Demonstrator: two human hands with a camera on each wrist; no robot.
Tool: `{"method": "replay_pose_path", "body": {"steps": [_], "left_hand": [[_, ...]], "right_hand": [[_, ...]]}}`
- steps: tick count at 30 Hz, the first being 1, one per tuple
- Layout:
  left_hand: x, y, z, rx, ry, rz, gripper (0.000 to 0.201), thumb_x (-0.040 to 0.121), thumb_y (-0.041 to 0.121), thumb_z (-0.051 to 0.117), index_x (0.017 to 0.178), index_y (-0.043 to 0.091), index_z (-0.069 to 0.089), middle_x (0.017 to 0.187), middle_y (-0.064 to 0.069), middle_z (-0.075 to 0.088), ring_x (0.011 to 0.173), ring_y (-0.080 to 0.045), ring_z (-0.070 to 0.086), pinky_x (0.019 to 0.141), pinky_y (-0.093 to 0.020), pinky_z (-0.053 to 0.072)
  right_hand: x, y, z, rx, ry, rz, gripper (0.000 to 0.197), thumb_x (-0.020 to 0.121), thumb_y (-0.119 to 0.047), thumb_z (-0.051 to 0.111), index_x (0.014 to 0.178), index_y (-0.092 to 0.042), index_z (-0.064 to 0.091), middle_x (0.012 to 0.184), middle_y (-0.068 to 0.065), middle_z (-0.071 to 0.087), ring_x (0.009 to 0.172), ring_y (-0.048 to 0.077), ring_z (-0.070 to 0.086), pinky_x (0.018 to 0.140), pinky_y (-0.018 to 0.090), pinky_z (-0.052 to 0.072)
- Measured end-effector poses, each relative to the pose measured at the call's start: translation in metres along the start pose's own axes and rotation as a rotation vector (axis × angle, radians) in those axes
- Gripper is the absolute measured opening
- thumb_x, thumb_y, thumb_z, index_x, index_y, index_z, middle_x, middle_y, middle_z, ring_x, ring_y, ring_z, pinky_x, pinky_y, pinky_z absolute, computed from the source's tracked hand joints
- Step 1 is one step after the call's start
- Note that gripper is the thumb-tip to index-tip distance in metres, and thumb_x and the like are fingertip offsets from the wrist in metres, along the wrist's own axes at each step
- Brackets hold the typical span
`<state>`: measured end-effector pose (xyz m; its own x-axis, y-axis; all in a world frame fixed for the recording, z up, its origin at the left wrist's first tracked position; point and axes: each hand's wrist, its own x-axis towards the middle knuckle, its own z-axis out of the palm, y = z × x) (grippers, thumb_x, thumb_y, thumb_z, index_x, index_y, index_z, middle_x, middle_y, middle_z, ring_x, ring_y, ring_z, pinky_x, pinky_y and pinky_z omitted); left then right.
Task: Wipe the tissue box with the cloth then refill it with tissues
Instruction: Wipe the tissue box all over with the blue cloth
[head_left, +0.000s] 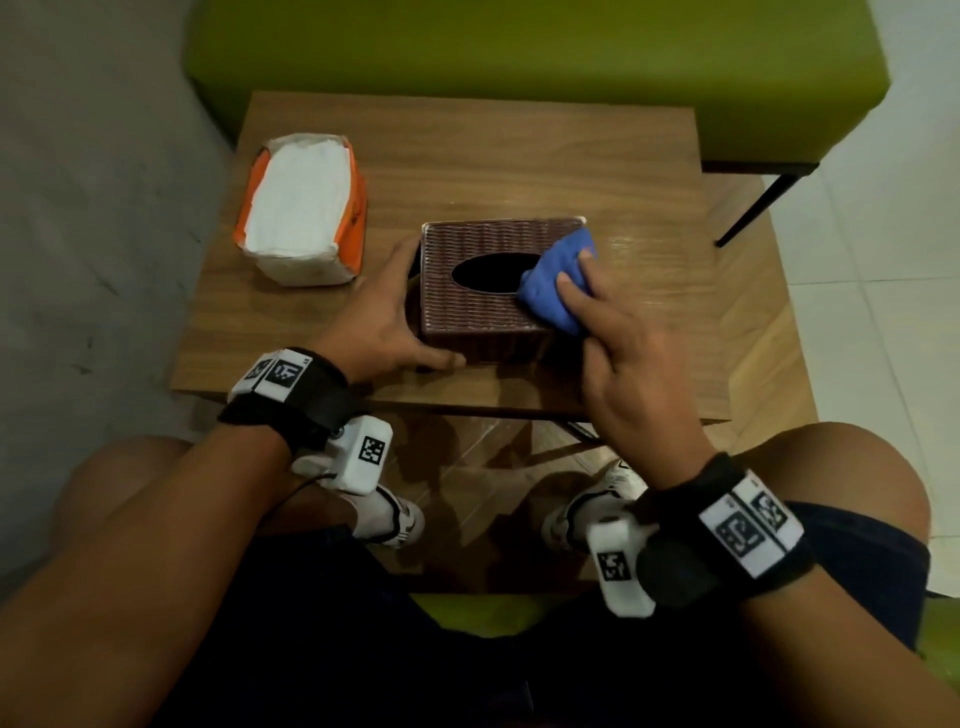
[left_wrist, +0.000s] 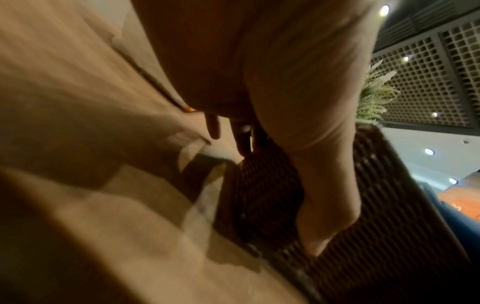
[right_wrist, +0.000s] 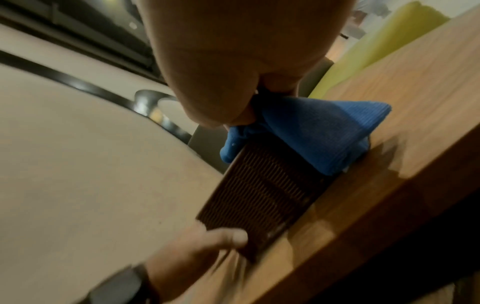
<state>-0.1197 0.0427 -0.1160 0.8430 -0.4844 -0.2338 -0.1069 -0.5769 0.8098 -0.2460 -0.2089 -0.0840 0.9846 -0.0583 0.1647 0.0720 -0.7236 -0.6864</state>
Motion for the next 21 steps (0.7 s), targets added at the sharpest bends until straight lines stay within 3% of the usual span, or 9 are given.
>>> {"method": "replay_pose_path", "body": {"steps": [3, 6, 9, 10, 12, 13, 15, 18, 21], "left_hand": [[0.007, 0.003, -0.008, 0.015, 0.025, 0.026, 0.093, 0.077, 0.016, 0.096, 0.156, 0.028, 0.048, 0.132, 0.027, 0.061, 0.122, 0.02, 0.054, 0.102, -0.005, 0.041], [0.008, 0.004, -0.001, 0.023, 0.196, 0.052, 0.071, 0.08, 0.024, 0.092, 0.143, 0.025, 0.059, 0.131, 0.015, 0.061, 0.124, 0.002, 0.059, 0.113, -0.03, 0.05], [-0.005, 0.005, 0.016, -0.074, 0.232, 0.007, 0.116, 0.066, 0.044, 0.097, 0.162, 0.031, 0.033, 0.161, 0.004, 0.049, 0.149, -0.011, 0.049, 0.124, -0.045, 0.043], [-0.011, 0.006, 0.024, -0.09, 0.243, -0.015, 0.136, 0.062, 0.046, 0.1, 0.168, 0.034, 0.017, 0.171, 0.001, 0.037, 0.156, -0.011, 0.038, 0.128, -0.041, 0.036], [-0.021, 0.01, 0.04, -0.099, 0.282, -0.04, 0.162, 0.059, 0.041, 0.106, 0.172, 0.029, -0.01, 0.181, -0.001, 0.012, 0.157, 0.003, 0.014, 0.128, -0.019, 0.02], [-0.023, 0.013, 0.048, -0.084, 0.312, -0.046, 0.168, 0.058, 0.04, 0.107, 0.171, 0.024, -0.017, 0.181, 0.0, 0.004, 0.151, 0.01, 0.008, 0.12, -0.006, 0.013], [-0.021, 0.018, 0.058, -0.079, 0.392, -0.038, 0.172, 0.058, 0.044, 0.106, 0.169, 0.019, -0.022, 0.181, -0.003, -0.004, 0.149, 0.012, 0.002, 0.11, 0.004, 0.004], [-0.015, 0.02, 0.062, -0.075, 0.47, -0.044, 0.174, 0.059, 0.052, 0.104, 0.167, 0.017, -0.028, 0.181, -0.007, -0.015, 0.16, -0.001, -0.009, 0.116, -0.006, -0.005], [-0.015, 0.023, 0.069, -0.073, 0.472, -0.048, 0.176, 0.059, 0.052, 0.104, 0.165, 0.017, -0.031, 0.18, -0.008, -0.018, 0.153, 0.005, -0.013, 0.115, -0.007, -0.007]], "right_hand": [[-0.016, -0.004, 0.007, -0.121, 0.026, -0.013, 0.056, 0.097, -0.008, 0.053, 0.152, -0.011, 0.055, 0.166, 0.012, 0.042, 0.146, 0.031, 0.048, 0.122, 0.043, 0.04], [-0.018, -0.018, 0.02, -0.217, 0.071, 0.012, 0.055, 0.096, -0.008, 0.052, 0.15, -0.006, 0.055, 0.163, 0.021, 0.043, 0.131, 0.042, 0.053, 0.111, 0.053, 0.048], [-0.014, -0.028, 0.027, -0.236, 0.085, 0.057, 0.054, 0.096, -0.007, 0.055, 0.149, -0.007, 0.056, 0.162, 0.021, 0.044, 0.13, 0.043, 0.055, 0.11, 0.053, 0.049], [-0.012, -0.029, 0.028, -0.232, 0.094, 0.073, 0.053, 0.095, -0.006, 0.057, 0.149, -0.007, 0.057, 0.162, 0.021, 0.045, 0.129, 0.042, 0.056, 0.109, 0.049, 0.048], [-0.009, -0.034, 0.03, -0.215, 0.098, 0.106, 0.053, 0.095, -0.005, 0.058, 0.148, -0.008, 0.058, 0.161, 0.02, 0.046, 0.127, 0.038, 0.055, 0.106, 0.043, 0.046], [-0.007, -0.037, 0.031, -0.205, 0.088, 0.117, 0.053, 0.095, -0.006, 0.057, 0.148, -0.008, 0.058, 0.16, 0.02, 0.046, 0.128, 0.038, 0.054, 0.105, 0.042, 0.046], [-0.004, -0.043, 0.033, -0.186, 0.062, 0.097, 0.053, 0.095, -0.007, 0.056, 0.148, -0.007, 0.057, 0.158, 0.02, 0.046, 0.132, 0.038, 0.053, 0.106, 0.043, 0.047], [-0.002, -0.043, 0.033, -0.181, 0.028, 0.043, 0.052, 0.096, -0.007, 0.057, 0.148, -0.006, 0.058, 0.154, 0.02, 0.048, 0.131, 0.037, 0.054, 0.105, 0.044, 0.05], [0.002, -0.042, 0.032, -0.17, 0.048, 0.033, 0.051, 0.095, -0.005, 0.059, 0.146, -0.006, 0.06, 0.149, 0.021, 0.051, 0.128, 0.036, 0.056, 0.103, 0.043, 0.053]]}}
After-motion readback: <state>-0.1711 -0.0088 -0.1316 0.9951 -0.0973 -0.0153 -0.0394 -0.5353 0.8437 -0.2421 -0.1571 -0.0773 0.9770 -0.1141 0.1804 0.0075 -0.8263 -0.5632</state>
